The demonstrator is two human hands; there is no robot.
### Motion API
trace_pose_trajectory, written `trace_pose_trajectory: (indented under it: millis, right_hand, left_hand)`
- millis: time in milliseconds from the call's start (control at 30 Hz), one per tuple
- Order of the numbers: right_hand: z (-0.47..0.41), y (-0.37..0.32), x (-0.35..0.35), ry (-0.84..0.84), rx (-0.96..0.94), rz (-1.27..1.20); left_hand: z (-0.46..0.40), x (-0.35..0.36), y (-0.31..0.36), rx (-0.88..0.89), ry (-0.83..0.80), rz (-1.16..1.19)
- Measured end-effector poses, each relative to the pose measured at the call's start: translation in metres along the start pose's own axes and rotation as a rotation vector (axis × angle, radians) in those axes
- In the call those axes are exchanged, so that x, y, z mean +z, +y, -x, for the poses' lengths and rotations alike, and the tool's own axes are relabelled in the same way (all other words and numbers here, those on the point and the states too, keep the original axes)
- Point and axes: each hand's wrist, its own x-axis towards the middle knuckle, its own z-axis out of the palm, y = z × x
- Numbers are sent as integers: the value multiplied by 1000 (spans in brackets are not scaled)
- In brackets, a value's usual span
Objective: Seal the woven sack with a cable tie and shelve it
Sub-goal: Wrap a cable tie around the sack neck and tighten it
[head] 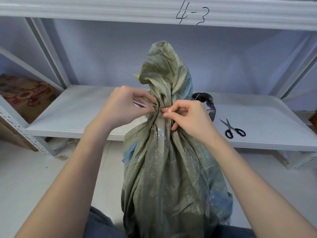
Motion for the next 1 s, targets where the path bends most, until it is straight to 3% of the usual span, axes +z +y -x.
trace_pose_trajectory:
  millis: [233, 433, 767, 1000]
  right_hand:
    - [-1, 2, -1, 22, -13, -175]
    - [0, 3, 2, 30, -80, -214]
    - [-1, 2, 0, 101, -48, -433]
    - [0, 2, 2, 102, -37, -448]
  left_hand:
    - [3, 7, 4, 51, 137, 381]
    - [-1, 18, 0, 79, 41, 545]
    - [1, 20, 1, -23, -130, 586]
    - [2, 23, 0, 17, -187, 525]
